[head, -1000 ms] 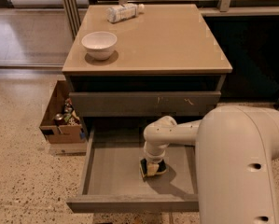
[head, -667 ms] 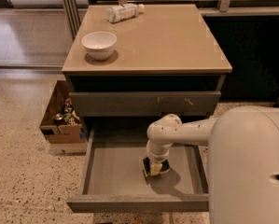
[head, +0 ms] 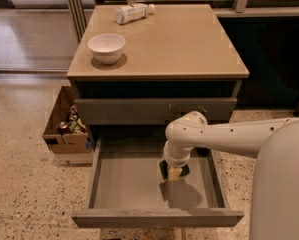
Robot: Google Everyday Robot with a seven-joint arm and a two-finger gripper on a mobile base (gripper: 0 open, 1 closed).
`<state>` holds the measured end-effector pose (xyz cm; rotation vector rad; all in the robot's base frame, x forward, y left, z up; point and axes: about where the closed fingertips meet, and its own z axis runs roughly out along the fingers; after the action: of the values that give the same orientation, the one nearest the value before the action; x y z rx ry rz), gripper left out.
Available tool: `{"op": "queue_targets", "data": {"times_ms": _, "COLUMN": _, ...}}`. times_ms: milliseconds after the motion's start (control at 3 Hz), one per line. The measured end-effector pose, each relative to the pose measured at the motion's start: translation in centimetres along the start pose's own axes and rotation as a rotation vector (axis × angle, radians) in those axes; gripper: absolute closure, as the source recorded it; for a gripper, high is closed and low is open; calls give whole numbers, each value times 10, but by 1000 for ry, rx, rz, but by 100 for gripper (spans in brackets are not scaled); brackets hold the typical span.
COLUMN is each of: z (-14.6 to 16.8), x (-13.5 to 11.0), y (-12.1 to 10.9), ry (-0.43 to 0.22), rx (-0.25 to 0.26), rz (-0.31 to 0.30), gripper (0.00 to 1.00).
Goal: Pick sponge from middle drawer and place on counter
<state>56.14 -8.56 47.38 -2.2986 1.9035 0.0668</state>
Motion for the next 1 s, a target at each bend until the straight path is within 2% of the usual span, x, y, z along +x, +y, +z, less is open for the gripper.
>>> {"op": "queue_targets", "data": {"times_ms": 333, "z": -40, "x": 4, "y": 1, "ry": 13, "rx": 23, "rz": -2, "gripper": 100}}
{"op": "queue_targets", "data": {"times_ms": 667, "z": -104, "x": 2, "y": 5, "ry": 44, "rx": 81, "rz": 1, "gripper": 100}}
{"op": "queue_targets", "data": {"times_ms": 1000, "z": -105, "x": 3, "y": 5, "ry": 46, "rx": 81, "rz": 0, "gripper": 100}}
